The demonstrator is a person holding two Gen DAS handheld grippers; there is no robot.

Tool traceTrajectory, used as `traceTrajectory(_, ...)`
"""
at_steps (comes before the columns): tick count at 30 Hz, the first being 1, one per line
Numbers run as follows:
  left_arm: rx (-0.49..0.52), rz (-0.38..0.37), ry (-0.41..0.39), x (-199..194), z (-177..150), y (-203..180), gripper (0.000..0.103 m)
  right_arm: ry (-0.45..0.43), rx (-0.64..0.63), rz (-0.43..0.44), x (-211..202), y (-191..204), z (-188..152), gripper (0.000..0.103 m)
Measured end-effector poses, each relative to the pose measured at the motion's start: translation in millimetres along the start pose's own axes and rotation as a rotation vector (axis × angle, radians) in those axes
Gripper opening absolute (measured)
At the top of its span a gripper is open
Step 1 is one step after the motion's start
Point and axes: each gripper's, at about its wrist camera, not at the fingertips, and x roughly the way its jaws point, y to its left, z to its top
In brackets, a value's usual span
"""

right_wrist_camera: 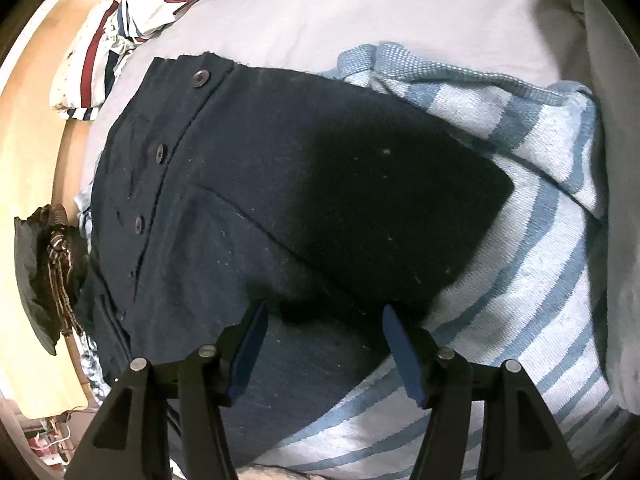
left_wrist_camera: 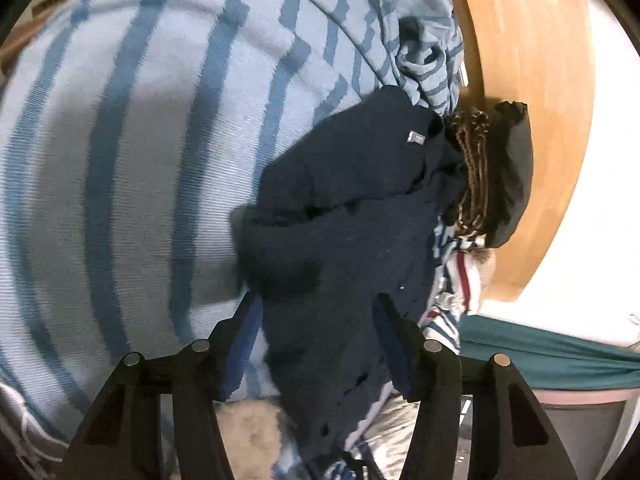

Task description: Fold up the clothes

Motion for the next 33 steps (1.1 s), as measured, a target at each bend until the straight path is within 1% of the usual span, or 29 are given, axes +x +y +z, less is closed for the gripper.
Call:
traceTrajectory(1,-0.003,-0.007,0.005,4,1,-1,0.058,0.000,-0.006,0.003,0,1,0,0.065)
traceTrajectory(2,-0.002,0.008,0.017,9,1,-1,0.058,0.001,-0.011,0.006,0,2,0,0.065)
traceTrajectory(3,-0.002,0.023,0.029,15,2,0,0.058,-0.001,-0.017,0.013,0,2,0,0.061)
traceTrajectory(4,-0.001,0.038,0.041,21,3,0,0.058,-0.004,-0.020,0.019,-1,1,0,0.060)
traceTrajectory(6,-0.007,0.050,0.046,26,2,2,0.057,-0.007,-0.023,0.025,-3,0,2,0.059)
traceTrajectory(7,-0.010,0.055,0.048,29,2,4,0.054,-0.004,-0.019,0.026,-3,-3,1,0.059)
traceTrajectory(8,-0.014,0.061,0.050,31,2,5,0.054,0.001,-0.012,0.028,-5,-11,2,0.059)
traceTrajectory(10,-0.020,0.072,0.054,36,2,8,0.054,0.007,-0.004,0.032,0,-14,4,0.057)
traceTrajectory(15,-0.020,0.070,0.058,36,3,6,0.054,0.014,-0.006,0.040,1,-11,4,0.057)
traceTrajectory(17,-0.014,0.073,0.059,36,2,6,0.054,0.013,0.018,0.038,0,-14,6,0.055)
traceTrajectory(19,-0.007,0.077,0.060,36,1,7,0.054,-0.008,0.053,0.019,-5,-18,7,0.055)
traceTrajectory(20,-0.004,0.078,0.060,36,1,7,0.054,-0.025,0.065,0.002,-8,-18,8,0.056)
traceTrajectory(21,-0.001,0.080,0.060,36,0,7,0.054,-0.042,0.077,-0.015,-11,-18,9,0.061)
traceTrajectory(23,-0.001,0.082,0.061,36,-1,7,0.054,-0.089,0.076,-0.077,-21,-19,9,0.067)
traceTrajectory(24,0.000,0.083,0.061,36,-2,8,0.054,-0.107,0.073,-0.108,-25,-19,8,0.073)
traceTrajectory(26,0.001,0.084,0.063,36,-2,8,0.054,-0.129,0.068,-0.166,-27,-16,9,0.082)
traceTrajectory(28,0.007,0.085,0.068,36,-3,7,0.054,-0.135,0.066,-0.208,-26,-16,9,0.082)
traceTrajectory(30,0.013,0.086,0.073,37,-3,7,0.054,-0.090,0.080,-0.195,-16,-22,8,0.082)
traceTrajectory(33,0.007,0.074,0.079,36,-3,9,0.054,-0.051,0.115,-0.135,-4,-35,7,0.083)
